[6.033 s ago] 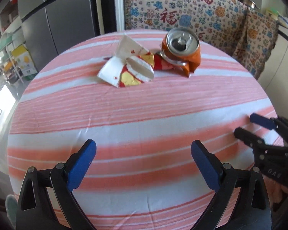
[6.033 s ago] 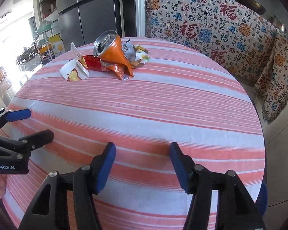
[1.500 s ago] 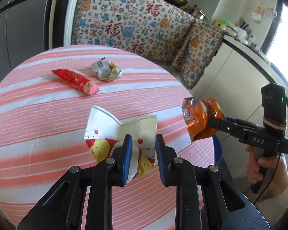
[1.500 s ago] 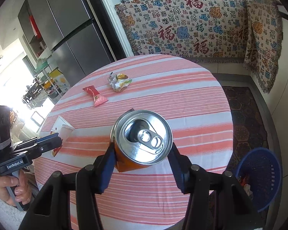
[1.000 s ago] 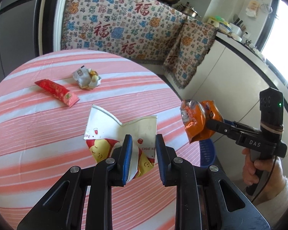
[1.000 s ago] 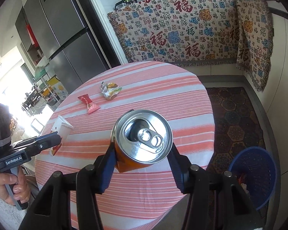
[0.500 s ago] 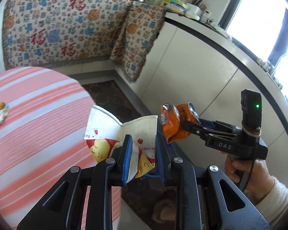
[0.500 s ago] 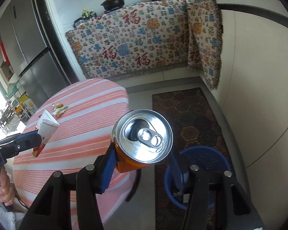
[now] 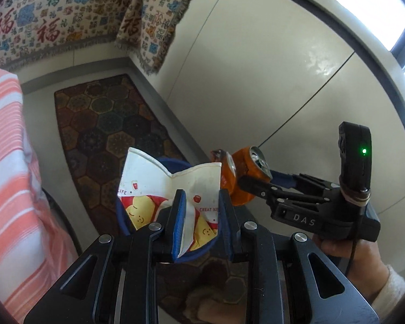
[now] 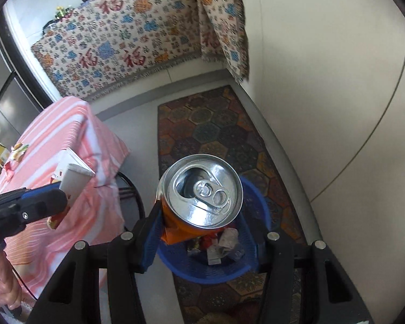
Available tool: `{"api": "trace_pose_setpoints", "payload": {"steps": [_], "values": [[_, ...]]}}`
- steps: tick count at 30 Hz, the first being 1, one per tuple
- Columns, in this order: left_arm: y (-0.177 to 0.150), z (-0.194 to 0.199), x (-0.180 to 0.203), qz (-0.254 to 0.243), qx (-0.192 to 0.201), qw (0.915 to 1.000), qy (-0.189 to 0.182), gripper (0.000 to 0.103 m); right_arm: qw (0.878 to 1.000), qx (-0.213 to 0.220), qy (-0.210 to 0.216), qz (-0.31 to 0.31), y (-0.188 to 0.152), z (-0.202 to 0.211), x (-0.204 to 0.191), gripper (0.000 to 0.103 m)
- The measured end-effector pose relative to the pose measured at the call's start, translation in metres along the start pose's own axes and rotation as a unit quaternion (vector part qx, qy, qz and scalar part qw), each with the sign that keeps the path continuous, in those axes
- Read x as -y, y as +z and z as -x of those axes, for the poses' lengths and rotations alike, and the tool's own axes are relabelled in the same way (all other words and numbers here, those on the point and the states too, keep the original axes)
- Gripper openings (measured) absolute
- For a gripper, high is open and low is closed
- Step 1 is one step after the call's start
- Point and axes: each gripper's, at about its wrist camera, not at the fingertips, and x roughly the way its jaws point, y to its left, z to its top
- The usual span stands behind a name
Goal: Collect trash
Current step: 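Open both tools to drop the cup and can into the basket, then return both tools over the table toward the red wrapper and chip bag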
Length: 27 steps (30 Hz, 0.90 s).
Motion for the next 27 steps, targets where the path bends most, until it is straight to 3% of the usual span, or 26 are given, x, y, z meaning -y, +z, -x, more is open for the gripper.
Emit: {"api": "trace_pose_setpoints", "payload": {"steps": [7, 10, 11, 12, 13, 15, 20, 27], "values": [[0.002, -0.043, 0.004, 0.011, -0.02, 0.9997, -0.007, 0.024, 1.0, -0.028, -0.009, -0.008, 0.002, -0.031, 0.031, 0.053], [0.005, -0.056, 0.005, 0.013, -0.022, 0.9995, -0.019, 0.029, 0.999, -0.038, -0.003, -0.009, 0.004, -0.046, 0.038, 0.054], [0.006, -0.061, 0.003, 0.018, -0.023, 0.9994, -0.02, 0.042, 0.999, -0.043, -0.001, -0.005, 0.004, -0.051, 0.039, 0.054], [0.008, -0.065, 0.0, 0.024, -0.026, 0.9991, -0.021, 0.055, 0.999, -0.05, -0.003, 0.002, 0.003, -0.058, 0.039, 0.059], [0.01, -0.068, -0.002, 0.03, -0.025, 0.999, -0.022, 0.074, 0.999, -0.054, -0.006, 0.005, 0.001, -0.061, 0.041, 0.068], [0.012, -0.069, -0.002, 0.036, -0.015, 0.999, -0.021, 0.079, 0.998, -0.064, -0.012, 0.015, -0.001, -0.068, 0.041, 0.069], [0.015, -0.041, -0.002, 0.04, 0.005, 0.9992, -0.008, 0.079, 0.998, -0.031, -0.037, 0.031, -0.002, -0.053, 0.04, 0.069], [-0.026, 0.075, 0.007, -0.02, 0.057, 0.996, 0.066, 0.087, 0.992, 0.078, -0.081, 0.049, 0.008, 0.002, 0.015, 0.069]]}}
